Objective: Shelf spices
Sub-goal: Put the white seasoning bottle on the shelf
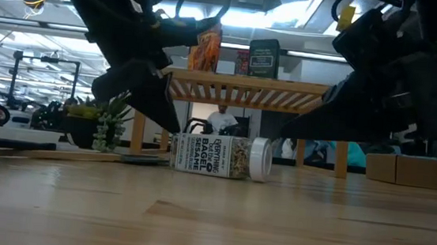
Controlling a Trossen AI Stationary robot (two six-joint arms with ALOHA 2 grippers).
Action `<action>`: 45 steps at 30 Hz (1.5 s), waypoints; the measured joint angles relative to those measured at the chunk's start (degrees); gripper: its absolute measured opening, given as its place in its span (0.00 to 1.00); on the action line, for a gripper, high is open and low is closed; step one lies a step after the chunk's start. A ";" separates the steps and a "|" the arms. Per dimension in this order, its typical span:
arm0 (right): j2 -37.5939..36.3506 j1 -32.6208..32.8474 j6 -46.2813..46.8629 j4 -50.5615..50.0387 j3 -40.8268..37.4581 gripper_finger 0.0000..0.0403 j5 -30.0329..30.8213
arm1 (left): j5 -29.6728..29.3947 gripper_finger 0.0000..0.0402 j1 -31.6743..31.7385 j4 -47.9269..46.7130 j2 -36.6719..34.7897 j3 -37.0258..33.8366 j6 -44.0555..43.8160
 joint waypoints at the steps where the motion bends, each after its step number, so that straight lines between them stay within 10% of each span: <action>1: 0.23 -0.02 -0.07 0.30 0.00 0.02 -0.05 | 0.01 0.00 0.00 0.01 0.00 0.00 -0.22; 45: 2.72 -0.59 -7.87 9.69 4.99 0.02 8.27 | 11.52 0.00 -1.19 9.65 5.46 -0.28 -1.09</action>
